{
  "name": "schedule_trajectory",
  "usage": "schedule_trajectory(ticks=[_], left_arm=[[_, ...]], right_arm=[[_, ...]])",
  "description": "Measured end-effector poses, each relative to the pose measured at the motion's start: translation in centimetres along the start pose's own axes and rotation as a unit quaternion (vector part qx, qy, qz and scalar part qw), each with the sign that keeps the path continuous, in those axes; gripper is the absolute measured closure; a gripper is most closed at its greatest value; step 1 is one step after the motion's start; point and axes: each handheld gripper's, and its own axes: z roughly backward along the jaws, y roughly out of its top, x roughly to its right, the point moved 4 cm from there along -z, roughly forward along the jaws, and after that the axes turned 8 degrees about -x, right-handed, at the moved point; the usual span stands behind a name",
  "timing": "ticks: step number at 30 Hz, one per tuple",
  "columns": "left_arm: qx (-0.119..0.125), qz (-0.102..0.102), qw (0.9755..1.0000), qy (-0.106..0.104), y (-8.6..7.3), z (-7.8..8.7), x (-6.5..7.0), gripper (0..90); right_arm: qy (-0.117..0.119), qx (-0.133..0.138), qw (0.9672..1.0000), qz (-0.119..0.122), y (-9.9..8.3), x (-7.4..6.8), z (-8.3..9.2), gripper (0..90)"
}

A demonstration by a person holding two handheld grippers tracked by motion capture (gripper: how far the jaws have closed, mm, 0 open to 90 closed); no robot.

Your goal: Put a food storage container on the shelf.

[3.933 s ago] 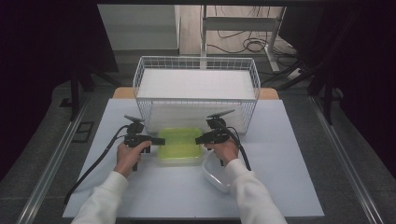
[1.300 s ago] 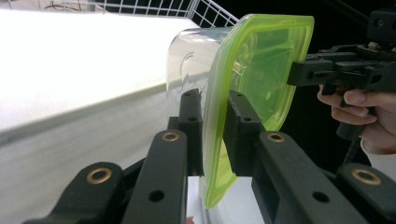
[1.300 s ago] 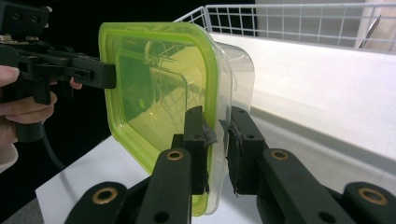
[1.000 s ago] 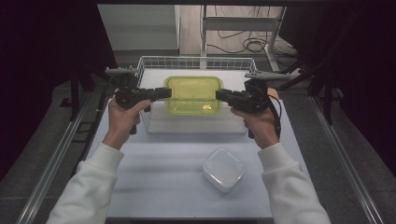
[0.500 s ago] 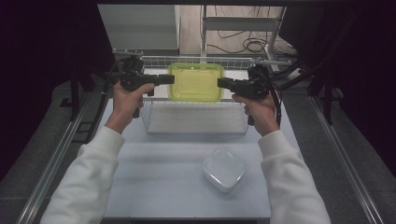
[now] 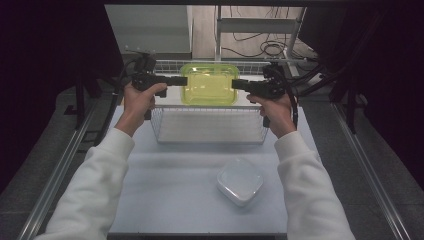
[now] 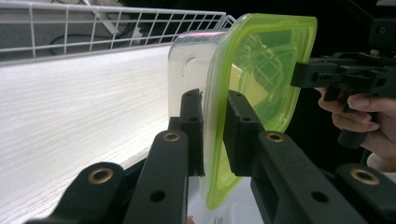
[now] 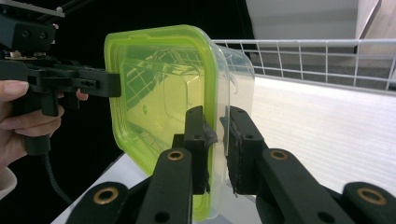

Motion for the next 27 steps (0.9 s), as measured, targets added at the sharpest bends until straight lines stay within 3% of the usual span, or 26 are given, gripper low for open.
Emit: schedule_trajectory(ticks=[16,23,27], left_arm=[[-0.022,0.027,0.9994,0.006,0.1,-1.1,-1.0,79.5],[-0.035,0.056,0.9978,0.005,0.3,-2.2,-1.9,79.6],[-0.031,0.074,0.9968,-0.007,0.7,-2.5,-2.5,79.6]], right_arm=[[0.008,-0.021,0.9991,-0.035,-0.1,1.4,-1.3,78.8],[0.01,-0.035,0.9971,-0.066,-0.2,2.7,-2.0,78.6],[0.016,-0.034,0.9954,-0.088,-0.1,3.3,-2.4,78.3]])
